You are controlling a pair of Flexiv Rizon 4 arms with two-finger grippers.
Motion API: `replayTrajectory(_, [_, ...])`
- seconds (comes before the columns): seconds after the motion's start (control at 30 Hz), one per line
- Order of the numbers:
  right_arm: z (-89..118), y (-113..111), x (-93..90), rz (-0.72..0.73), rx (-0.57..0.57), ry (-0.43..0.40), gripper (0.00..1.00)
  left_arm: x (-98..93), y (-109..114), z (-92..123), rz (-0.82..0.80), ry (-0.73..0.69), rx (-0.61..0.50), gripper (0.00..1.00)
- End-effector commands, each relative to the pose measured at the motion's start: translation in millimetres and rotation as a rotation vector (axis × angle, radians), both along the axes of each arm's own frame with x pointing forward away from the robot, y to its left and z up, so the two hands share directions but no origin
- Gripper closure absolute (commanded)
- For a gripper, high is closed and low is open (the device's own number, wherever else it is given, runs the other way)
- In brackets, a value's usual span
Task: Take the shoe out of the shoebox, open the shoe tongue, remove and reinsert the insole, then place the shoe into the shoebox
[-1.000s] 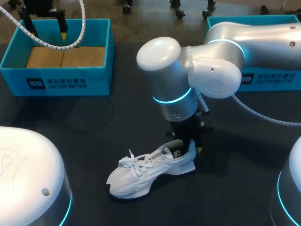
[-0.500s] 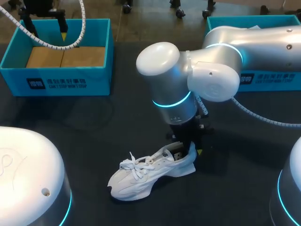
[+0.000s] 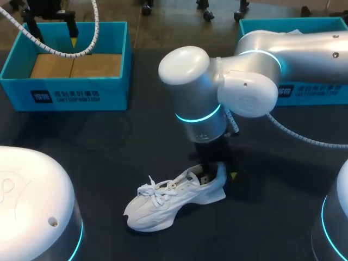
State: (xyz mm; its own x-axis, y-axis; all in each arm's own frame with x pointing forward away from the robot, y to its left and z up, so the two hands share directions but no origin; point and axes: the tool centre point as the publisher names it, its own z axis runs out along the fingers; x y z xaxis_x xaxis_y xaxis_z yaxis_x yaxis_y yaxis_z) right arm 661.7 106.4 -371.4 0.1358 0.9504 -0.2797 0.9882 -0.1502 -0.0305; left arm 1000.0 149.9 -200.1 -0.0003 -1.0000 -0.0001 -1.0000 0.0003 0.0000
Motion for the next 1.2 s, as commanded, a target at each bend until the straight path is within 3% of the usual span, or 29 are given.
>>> replayTrajectory(0.03, [12.1, -6.6, -8.4, -0.641, -0.009, -0.196, 0.00, 0.0, 0.1, 0.0, 0.000, 0.000, 0.000, 0.00])
replayTrajectory(0.43, [55.0, -18.4, -5.5, -0.586, 0.080, -0.205, 0.00, 0.0, 0.1, 0.0, 0.000, 0.000, 0.000, 0.00])
replayTrajectory(0.77, [79.7, -40.9, 1.4, -0.373, 0.261, -0.196, 0.00, 0.0, 0.1, 0.0, 0.000, 0.000, 0.000, 0.00])
replayTrajectory(1.2, [93.8, -74.8, -0.9, -0.113, 0.484, -0.180, 0.00, 0.0, 0.1, 0.0, 0.000, 0.000, 0.000, 0.00])
